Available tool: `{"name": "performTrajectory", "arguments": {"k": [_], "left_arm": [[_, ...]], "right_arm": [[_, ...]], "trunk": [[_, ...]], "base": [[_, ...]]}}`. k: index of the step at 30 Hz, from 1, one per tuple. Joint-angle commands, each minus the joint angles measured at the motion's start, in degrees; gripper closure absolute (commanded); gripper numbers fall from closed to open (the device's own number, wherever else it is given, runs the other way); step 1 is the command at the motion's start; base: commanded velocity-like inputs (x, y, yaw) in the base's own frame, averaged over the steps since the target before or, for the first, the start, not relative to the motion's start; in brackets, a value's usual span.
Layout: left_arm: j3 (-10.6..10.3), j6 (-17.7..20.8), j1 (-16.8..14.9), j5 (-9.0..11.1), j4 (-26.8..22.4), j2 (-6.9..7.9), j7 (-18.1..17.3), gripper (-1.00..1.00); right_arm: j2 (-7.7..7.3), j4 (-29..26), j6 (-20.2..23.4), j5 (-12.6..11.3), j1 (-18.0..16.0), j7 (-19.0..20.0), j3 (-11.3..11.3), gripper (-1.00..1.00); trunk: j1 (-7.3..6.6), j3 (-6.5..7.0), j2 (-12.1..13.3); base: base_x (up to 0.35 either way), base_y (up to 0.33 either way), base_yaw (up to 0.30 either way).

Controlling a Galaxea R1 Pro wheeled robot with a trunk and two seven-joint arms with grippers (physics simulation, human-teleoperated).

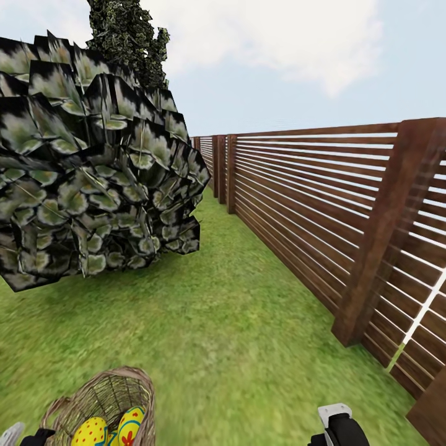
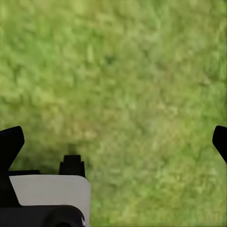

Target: Take the three Easter eggs out of the wicker basket on the lawn in the garden, then place them on the lawn next to a single tree (choose any tree) so that all three eggs are next to the same tree and none are left in the basket.

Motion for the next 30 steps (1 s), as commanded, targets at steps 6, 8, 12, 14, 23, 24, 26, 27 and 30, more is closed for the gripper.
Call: {"name": "performTrajectory", "arguments": {"k": [6,8,12,14,23,24,26,27,30], "left_arm": [[0.12,0.35,-0.04,0.63,-0.02,-0.02,0.50,-1.00],[0.12,0.36,-0.04,0.63,-0.01,-0.03,0.49,-1.00],[0.12,0.41,-0.05,0.63,-0.05,-0.03,0.47,-1.00],[0.12,0.43,-0.03,0.63,-0.06,-0.03,0.46,-1.00],[0.12,0.45,-0.05,0.66,-0.02,-0.03,0.45,-1.00],[0.12,0.45,-0.05,0.65,-0.05,-0.03,0.45,-1.00],[0.12,0.45,-0.05,0.66,-0.06,-0.03,0.45,-1.00],[0.12,0.45,-0.05,0.65,-0.03,-0.03,0.45,-1.00],[0.12,0.45,-0.05,0.67,-0.06,-0.03,0.45,-1.00]], "right_arm": [[-0.07,-0.05,0.31,0.32,-0.04,0.00,0.23,-1.00],[-0.07,-0.05,0.31,0.32,-0.04,0.00,0.23,-1.00],[-0.05,-0.05,0.31,0.31,-0.05,0.00,0.23,-1.00],[-0.04,-0.05,0.31,0.32,-0.05,0.00,0.23,-1.00],[-0.06,-0.05,0.34,0.31,-0.05,0.00,0.23,-1.00],[-0.03,-0.05,0.33,0.31,-0.05,0.00,0.23,-1.00],[-0.01,-0.05,0.32,0.30,-0.06,0.00,0.23,-1.00],[-0.04,-0.05,0.34,0.27,-0.05,0.00,0.23,-1.00],[-0.05,-0.05,0.36,0.26,-0.05,0.00,0.25,-1.00]], "trunk": [[1.32,-1.14,-2.46],[1.76,-1.50,-3.26],[2.64,-2.22,-4.86],[3.08,-2.58,-5.67],[5.06,-4.20,-9.27],[5.28,-4.38,-9.68],[5.72,-4.74,-10.48],[5.94,-4.92,-10.88],[6.59,-5.45,-12.08]], "base": [[0.000,0.000,0.000],[0.000,0.000,0.000],[0.000,0.000,0.000],[0.000,0.000,0.000],[0.000,0.000,0.000],[0.000,0.000,0.000],[0.000,0.000,0.000],[0.000,0.000,0.000],[0.000,0.000,0.000]]}}
